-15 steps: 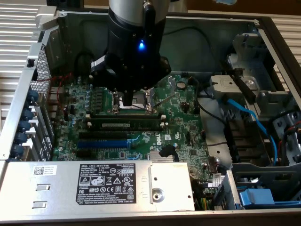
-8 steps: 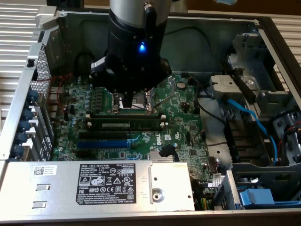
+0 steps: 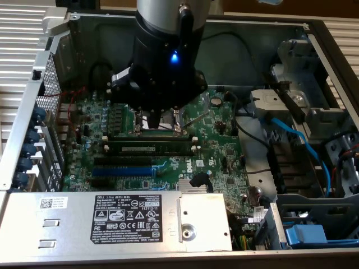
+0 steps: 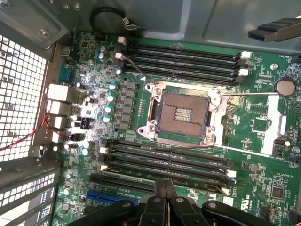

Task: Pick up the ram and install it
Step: 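Press down the ram until it locks into place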

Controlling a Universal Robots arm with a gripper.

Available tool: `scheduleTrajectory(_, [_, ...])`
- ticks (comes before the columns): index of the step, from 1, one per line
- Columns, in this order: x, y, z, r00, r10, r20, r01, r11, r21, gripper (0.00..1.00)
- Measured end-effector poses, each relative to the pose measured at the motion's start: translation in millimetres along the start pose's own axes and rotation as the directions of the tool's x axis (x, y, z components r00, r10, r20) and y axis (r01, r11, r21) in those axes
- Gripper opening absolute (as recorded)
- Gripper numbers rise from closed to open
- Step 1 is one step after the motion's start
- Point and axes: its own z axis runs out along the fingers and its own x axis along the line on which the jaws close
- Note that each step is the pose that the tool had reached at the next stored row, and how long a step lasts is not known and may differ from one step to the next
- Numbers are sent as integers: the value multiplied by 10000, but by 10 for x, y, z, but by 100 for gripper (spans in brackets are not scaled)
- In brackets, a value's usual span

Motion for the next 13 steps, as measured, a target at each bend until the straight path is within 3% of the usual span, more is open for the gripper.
scheduleTrajectory(6, [-67,-10,-7,10000,4,-85,-4,10000,-11,10])
scheduleTrajectory(13, [-67,-9,-7,10000,46,-83,-46,10000,-17,10])
